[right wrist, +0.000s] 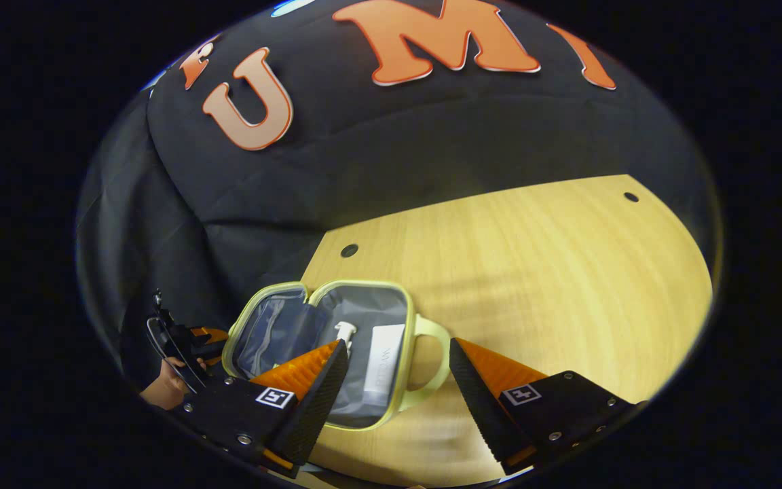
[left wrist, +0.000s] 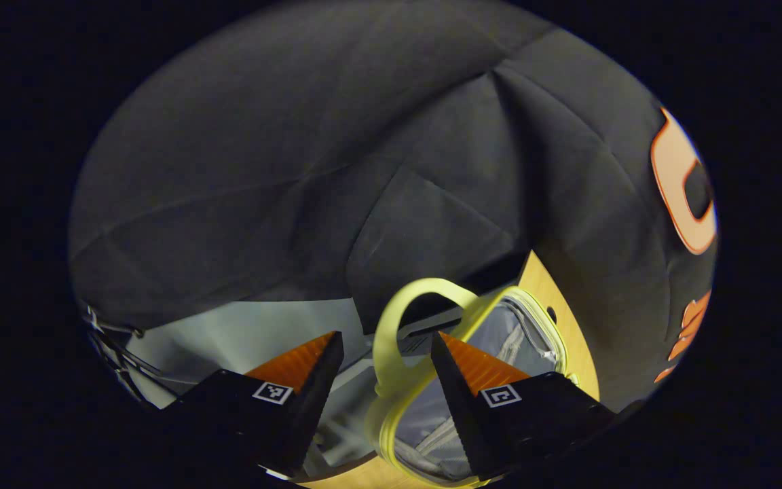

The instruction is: First open the suitcase, pack the skin care products into it, and then close the suitcase.

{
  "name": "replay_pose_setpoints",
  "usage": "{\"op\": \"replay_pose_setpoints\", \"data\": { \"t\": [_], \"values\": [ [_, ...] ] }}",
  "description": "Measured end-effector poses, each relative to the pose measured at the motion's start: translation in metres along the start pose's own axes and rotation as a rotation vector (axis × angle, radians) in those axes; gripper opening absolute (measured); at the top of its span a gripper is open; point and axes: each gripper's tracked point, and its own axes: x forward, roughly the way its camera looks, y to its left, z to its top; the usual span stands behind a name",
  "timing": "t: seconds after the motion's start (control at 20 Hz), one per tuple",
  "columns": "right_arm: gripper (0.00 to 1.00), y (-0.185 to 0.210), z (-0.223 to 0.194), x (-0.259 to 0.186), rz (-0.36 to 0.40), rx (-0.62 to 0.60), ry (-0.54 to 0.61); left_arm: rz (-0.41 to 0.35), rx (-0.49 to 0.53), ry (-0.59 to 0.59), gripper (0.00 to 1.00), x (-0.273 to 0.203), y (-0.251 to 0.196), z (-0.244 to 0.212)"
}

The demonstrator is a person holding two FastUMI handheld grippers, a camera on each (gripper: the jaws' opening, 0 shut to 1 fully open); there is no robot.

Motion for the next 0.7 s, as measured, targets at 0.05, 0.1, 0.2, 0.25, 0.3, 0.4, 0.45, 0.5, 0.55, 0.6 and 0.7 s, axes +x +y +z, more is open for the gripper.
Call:
{"op": "replay_pose_setpoints", "data": {
  "t": [0.05, 0.1, 0.2, 0.25, 0.3, 0.4, 0.45, 0.5, 0.55, 0.6, 0.7],
  "values": [
    [0.96, -0.008, 0.007, -0.007, -0.018, 0.006, -0.027, -0.022, -0.056, 0.020, 0.84, 0.003, 0.000, -0.006],
    [0.96, -0.015, 0.013, -0.015, -0.035, 0.016, -0.054, -0.071, -0.134, 0.019, 0.85, 0.008, -0.005, -0.005],
    [0.96, -0.028, 0.021, -0.029, -0.059, 0.030, -0.088, -0.149, -0.303, 0.018, 0.84, 0.009, -0.011, 0.001],
    [0.96, -0.032, 0.023, -0.033, -0.074, 0.029, -0.104, -0.123, -0.316, 0.025, 0.71, 0.010, -0.005, -0.002],
    [0.95, -0.040, 0.026, -0.039, -0.091, 0.025, -0.119, -0.116, -0.311, 0.046, 0.63, 0.015, -0.006, -0.006],
    [0.96, -0.052, 0.030, -0.050, -0.115, 0.026, -0.140, -0.138, -0.307, 0.072, 0.51, 0.014, -0.014, -0.012],
    [0.96, -0.057, 0.030, -0.054, -0.121, 0.030, -0.138, -0.095, -0.280, 0.060, 0.44, 0.022, -0.005, -0.012],
    [0.96, -0.061, 0.030, -0.056, -0.131, 0.034, -0.139, -0.096, -0.267, 0.070, 0.34, 0.023, -0.009, -0.017],
    [0.96, -0.067, 0.032, -0.059, -0.135, 0.040, -0.147, -0.098, -0.254, 0.067, 0.24, 0.011, -0.006, -0.010],
    [0.96, -0.071, 0.034, -0.065, -0.141, 0.041, -0.160, -0.100, -0.231, 0.057, 0.24, 0.008, -0.008, -0.007],
    [0.95, -0.082, 0.034, -0.073, -0.151, 0.042, -0.174, -0.091, -0.195, 0.024, 0.16, -0.001, -0.011, -0.004]
  ]
}}
